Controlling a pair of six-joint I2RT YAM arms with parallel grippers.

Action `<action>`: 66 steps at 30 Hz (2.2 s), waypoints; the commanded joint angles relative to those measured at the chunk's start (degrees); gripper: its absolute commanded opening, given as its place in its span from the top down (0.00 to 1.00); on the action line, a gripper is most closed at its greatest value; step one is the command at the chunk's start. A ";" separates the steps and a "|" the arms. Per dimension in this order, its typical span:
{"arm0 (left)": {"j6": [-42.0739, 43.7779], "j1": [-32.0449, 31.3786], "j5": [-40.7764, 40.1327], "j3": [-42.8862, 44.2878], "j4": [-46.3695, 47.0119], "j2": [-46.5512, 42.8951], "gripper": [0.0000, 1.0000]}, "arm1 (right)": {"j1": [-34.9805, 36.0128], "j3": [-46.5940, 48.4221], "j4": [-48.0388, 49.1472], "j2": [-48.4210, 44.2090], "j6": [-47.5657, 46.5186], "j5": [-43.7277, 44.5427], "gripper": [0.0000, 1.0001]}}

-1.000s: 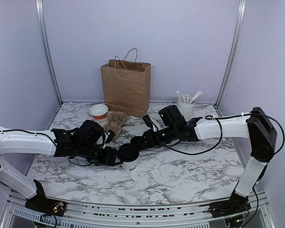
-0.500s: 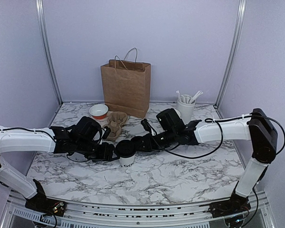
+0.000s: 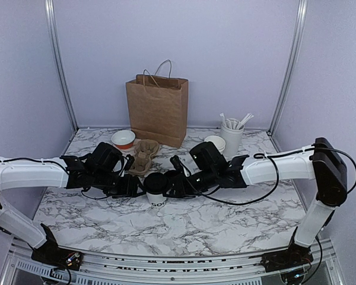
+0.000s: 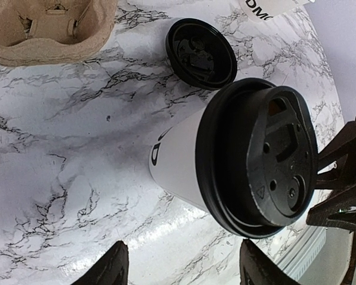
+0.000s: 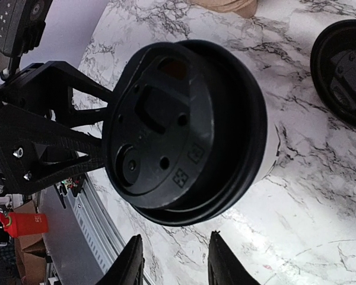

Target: Pack the takeout coffee

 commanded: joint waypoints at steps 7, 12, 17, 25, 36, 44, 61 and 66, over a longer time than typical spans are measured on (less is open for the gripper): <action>-1.20 0.50 3.04 -1.34 -0.89 -3.75 0.36 | -6.98 -4.24 6.15 -5.30 2.67 -4.69 0.63; -3.17 0.47 3.63 -2.43 0.13 -4.86 0.36 | -9.68 -4.51 10.05 -3.50 3.74 -8.34 0.63; -7.51 0.79 5.40 -4.45 5.09 -4.04 0.36 | -10.54 -3.07 13.03 -0.43 4.66 -10.35 0.63; -11.03 2.26 7.55 -7.03 9.62 -3.76 0.36 | -10.81 -2.47 15.37 2.24 5.45 -10.99 0.63; -11.84 4.29 9.63 -8.00 11.36 -3.38 0.36 | -10.87 -1.41 15.85 3.49 5.62 -10.54 0.63; -12.11 5.29 10.95 -8.09 12.54 -2.95 0.36 | -10.77 -0.30 16.03 4.97 5.64 -10.33 0.63; -11.15 7.82 12.21 -7.57 13.35 -1.71 0.36 | -10.74 0.99 15.82 6.47 5.64 -10.11 0.63; -11.06 8.15 12.65 -7.46 13.78 -1.27 0.36 | -10.57 1.41 15.60 6.79 5.56 -10.13 0.63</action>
